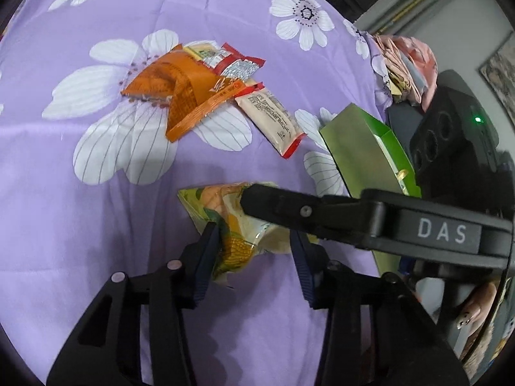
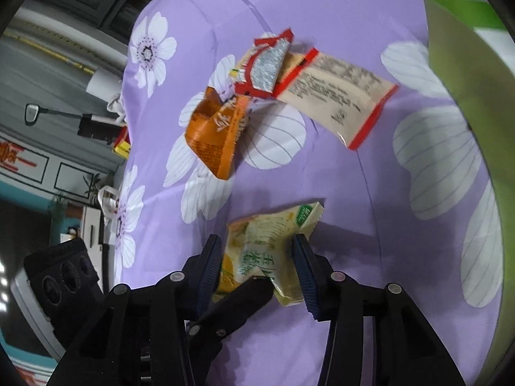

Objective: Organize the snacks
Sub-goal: 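Lift the yellow-green bag with the right gripper and adjust the grip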

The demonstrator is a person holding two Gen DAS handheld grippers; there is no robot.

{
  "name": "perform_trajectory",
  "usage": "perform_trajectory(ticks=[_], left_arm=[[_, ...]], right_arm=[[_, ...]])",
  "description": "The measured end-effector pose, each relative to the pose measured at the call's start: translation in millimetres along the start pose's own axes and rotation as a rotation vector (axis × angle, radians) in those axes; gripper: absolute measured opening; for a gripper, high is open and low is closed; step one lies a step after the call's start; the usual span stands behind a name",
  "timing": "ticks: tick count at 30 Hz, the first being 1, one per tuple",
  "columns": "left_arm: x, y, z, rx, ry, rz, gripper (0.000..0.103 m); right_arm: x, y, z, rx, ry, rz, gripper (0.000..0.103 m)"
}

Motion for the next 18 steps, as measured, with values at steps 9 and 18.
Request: perform_trajectory(ticks=[9, 18], left_arm=[[7.3, 2.7, 0.3, 0.040, -0.033, 0.077, 0.046], [10.8, 0.6, -6.3, 0.081, -0.077, 0.096, 0.046]], right_arm=[[-13.7, 5.9, 6.2, 0.002, 0.040, -0.087, 0.049], [-30.8, 12.8, 6.6, 0.033, 0.060, -0.161, 0.049]])
Point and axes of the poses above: each gripper's, at about its wrist camera, not at the fingertips, and z roughly the way its jaws point, x to its right, y to its underside, the point moved 2 cm from there along z, roughly the way its jaws point, and after that the axes turned 8 degrees about -y, right-handed, at the moved point
